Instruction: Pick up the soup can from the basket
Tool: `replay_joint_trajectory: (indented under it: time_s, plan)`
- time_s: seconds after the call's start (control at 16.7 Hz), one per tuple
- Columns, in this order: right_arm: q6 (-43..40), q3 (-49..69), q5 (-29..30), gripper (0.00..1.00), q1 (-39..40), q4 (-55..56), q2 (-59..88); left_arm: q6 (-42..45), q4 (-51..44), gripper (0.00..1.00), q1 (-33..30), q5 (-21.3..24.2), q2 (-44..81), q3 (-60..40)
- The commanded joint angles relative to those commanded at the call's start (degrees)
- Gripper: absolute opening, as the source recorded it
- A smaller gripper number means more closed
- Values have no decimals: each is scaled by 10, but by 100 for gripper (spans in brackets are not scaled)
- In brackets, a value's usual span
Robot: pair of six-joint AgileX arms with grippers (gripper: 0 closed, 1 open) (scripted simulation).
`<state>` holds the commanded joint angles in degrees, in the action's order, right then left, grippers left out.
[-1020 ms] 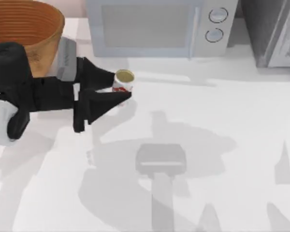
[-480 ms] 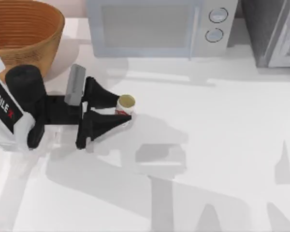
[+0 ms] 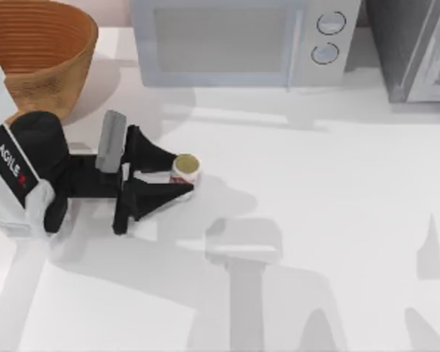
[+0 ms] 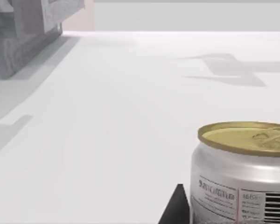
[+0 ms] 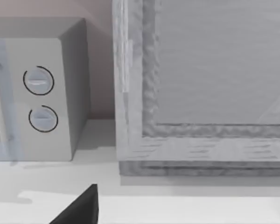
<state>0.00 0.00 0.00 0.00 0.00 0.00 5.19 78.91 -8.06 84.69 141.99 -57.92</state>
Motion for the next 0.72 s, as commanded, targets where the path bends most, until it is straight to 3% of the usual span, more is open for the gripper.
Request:
replay_joint_trajectory:
  time_s: [0.18, 0.72]
  plan:
    - [0, 0, 0, 100, 0, 0, 0, 0, 0, 0, 0, 0, 0, 0]
    - [0, 0, 0, 100, 0, 0, 0, 0, 0, 68, 0, 0, 0, 0]
